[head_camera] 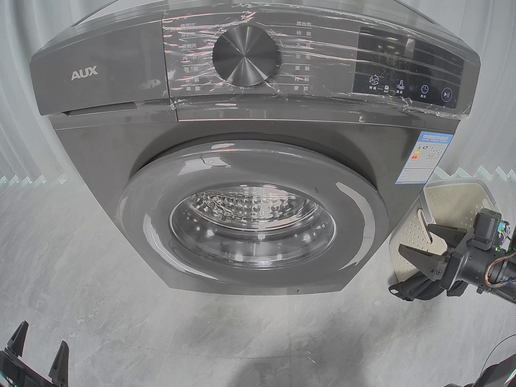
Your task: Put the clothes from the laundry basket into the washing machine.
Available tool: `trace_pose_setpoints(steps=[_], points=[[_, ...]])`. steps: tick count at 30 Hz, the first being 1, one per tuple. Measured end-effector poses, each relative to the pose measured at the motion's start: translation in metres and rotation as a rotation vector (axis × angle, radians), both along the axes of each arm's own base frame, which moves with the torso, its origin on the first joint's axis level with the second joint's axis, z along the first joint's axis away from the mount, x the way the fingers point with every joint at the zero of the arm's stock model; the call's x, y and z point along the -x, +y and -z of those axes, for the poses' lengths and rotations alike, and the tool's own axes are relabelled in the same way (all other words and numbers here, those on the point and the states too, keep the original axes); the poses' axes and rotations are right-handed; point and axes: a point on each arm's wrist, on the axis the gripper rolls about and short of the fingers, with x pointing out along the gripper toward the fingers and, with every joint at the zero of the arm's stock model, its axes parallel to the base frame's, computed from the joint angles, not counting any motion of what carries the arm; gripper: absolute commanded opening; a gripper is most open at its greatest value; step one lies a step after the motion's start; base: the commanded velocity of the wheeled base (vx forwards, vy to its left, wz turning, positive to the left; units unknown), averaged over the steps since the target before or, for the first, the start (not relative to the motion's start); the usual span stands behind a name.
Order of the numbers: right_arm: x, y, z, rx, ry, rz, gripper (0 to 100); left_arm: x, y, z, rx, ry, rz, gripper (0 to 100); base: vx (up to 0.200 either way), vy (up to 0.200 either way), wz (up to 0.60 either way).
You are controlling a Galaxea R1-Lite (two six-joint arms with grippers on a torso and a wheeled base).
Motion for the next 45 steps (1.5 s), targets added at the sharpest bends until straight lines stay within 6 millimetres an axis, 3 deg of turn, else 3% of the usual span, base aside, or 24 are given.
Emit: trace_pose_setpoints(steps=[15, 21, 33, 39, 45], points=[[-0.046, 0.041, 0.007, 0.009, -0.017, 0.003, 100, 0.000, 0.000, 0.000, 0.000, 0.000, 0.000, 100, 0.000, 0.000, 0.00], [-0.053, 0.049, 0.013, 0.013, -0.008, -0.014, 100, 0.000, 0.000, 0.000, 0.001, 0.000, 0.000, 100, 0.000, 0.000, 0.00], [-0.046, 0.061, 0.028, 0.039, 0.050, -0.075, 100, 0.000, 0.000, 0.000, 0.002, 0.000, 0.000, 100, 0.000, 0.000, 0.00], [-0.028, 0.052, 0.041, 0.072, 0.095, -0.088, 100, 0.000, 0.000, 0.000, 0.001, 0.000, 0.000, 100, 0.000, 0.000, 0.00], [-0.011, 0.046, 0.042, 0.076, 0.094, -0.107, 100, 0.000, 0.000, 0.000, 0.002, 0.000, 0.000, 100, -0.200, 0.000, 0.00]])
